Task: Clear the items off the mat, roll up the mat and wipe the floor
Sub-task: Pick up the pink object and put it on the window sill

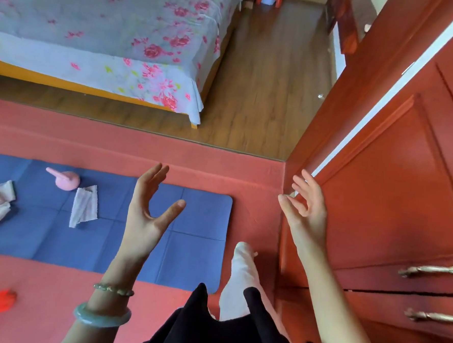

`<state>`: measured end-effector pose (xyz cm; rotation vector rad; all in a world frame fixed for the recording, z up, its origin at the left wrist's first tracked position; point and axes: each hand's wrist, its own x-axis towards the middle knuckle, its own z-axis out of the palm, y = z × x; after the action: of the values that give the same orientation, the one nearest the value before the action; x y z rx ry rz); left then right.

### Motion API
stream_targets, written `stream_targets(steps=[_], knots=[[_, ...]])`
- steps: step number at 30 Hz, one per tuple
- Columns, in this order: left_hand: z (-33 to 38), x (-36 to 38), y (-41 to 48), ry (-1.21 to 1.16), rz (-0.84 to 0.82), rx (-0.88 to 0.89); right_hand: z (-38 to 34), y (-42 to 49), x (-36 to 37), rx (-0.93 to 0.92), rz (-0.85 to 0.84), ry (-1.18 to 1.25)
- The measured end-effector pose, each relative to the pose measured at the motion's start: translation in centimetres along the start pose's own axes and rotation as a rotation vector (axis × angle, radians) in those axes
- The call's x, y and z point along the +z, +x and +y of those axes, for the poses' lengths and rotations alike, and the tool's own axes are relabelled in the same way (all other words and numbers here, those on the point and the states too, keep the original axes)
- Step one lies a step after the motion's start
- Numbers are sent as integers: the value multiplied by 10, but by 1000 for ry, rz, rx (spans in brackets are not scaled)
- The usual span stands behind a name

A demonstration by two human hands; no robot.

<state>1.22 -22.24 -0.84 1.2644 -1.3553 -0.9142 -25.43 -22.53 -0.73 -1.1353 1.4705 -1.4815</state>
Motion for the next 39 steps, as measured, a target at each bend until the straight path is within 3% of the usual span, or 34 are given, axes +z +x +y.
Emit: stream_targets(steps=[8, 18, 31, 39], knots=[[-31, 63, 128, 0, 51, -14, 24, 157, 8, 6, -65, -31], [-44, 122, 283, 111, 170, -39, 14, 364, 33, -33, -336, -56], [-77, 112, 411, 102, 354, -118, 28, 514, 140, -24, -540, -71], [-125, 62, 537, 117, 482, -117, 39, 622, 269, -49, -706, -88]])
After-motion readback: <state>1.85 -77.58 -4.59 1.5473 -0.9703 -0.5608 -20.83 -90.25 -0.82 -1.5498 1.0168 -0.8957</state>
